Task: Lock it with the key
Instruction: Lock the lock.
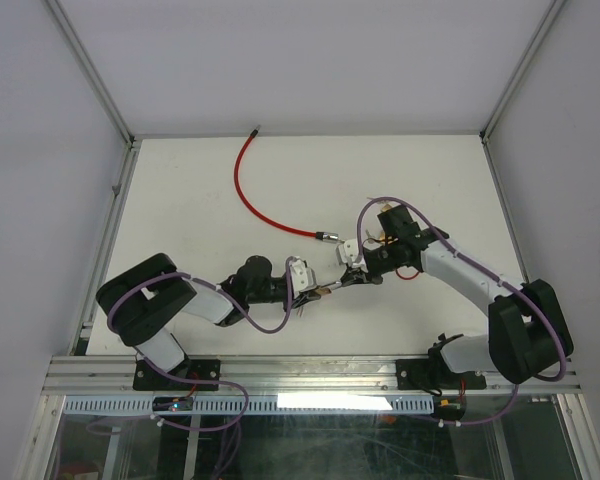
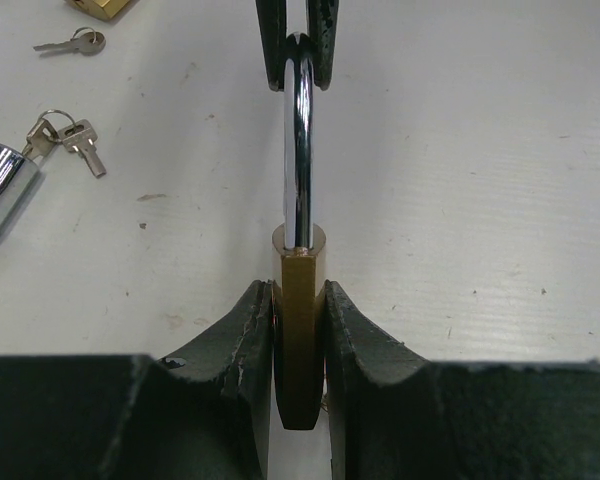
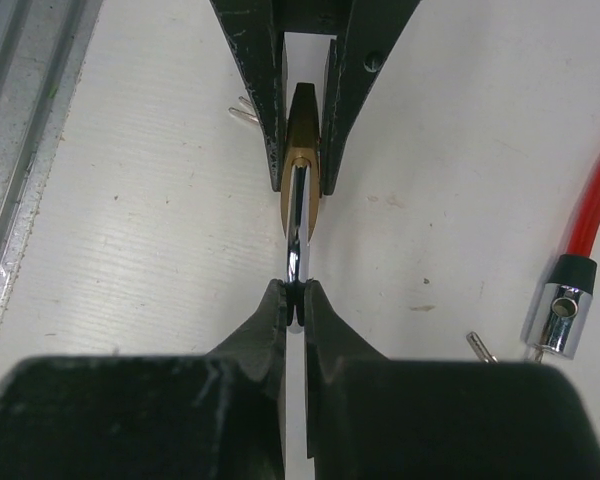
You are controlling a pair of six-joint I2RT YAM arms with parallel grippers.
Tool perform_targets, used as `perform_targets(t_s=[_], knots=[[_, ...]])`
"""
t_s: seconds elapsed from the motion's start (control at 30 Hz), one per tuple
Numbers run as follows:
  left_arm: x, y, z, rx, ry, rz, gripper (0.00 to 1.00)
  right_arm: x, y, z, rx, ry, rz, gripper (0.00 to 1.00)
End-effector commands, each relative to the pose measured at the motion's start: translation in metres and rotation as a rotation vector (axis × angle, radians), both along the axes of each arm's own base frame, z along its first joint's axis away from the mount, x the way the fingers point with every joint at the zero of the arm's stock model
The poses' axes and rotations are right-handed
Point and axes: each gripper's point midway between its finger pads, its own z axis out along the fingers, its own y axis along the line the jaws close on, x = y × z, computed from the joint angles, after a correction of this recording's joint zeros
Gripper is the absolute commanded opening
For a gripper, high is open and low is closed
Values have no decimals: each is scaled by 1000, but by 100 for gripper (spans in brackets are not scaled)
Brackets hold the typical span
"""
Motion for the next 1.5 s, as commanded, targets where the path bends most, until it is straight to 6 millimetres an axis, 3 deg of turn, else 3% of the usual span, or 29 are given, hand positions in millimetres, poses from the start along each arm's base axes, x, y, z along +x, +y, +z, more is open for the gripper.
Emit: perform_targets(t_s=[0.0, 0.2, 0.47, 0.93, 1.23, 1.4, 1.47], knots=[[2, -17, 14, -44, -27, -50, 0, 5, 19, 26, 94, -37, 47, 0], [-2, -8, -1, -14, -19, -35, 0, -3, 26, 27, 137, 20, 79, 0], [-4, -2, -16, 18, 2, -25, 0, -13, 31, 9, 116, 63, 129, 0], [-8, -1, -20, 26, 6, -39, 0, -9, 55, -24, 14, 33, 69, 0], [-3, 5, -19, 18, 0, -1, 0, -42, 62, -43, -75, 100, 197, 0], [2, 11, -16, 4, -6, 33, 0, -47, 64, -45, -125, 125, 212, 0], [3, 12, -16, 3, -6, 41, 0, -34, 62, -48, -200, 108, 120, 0]])
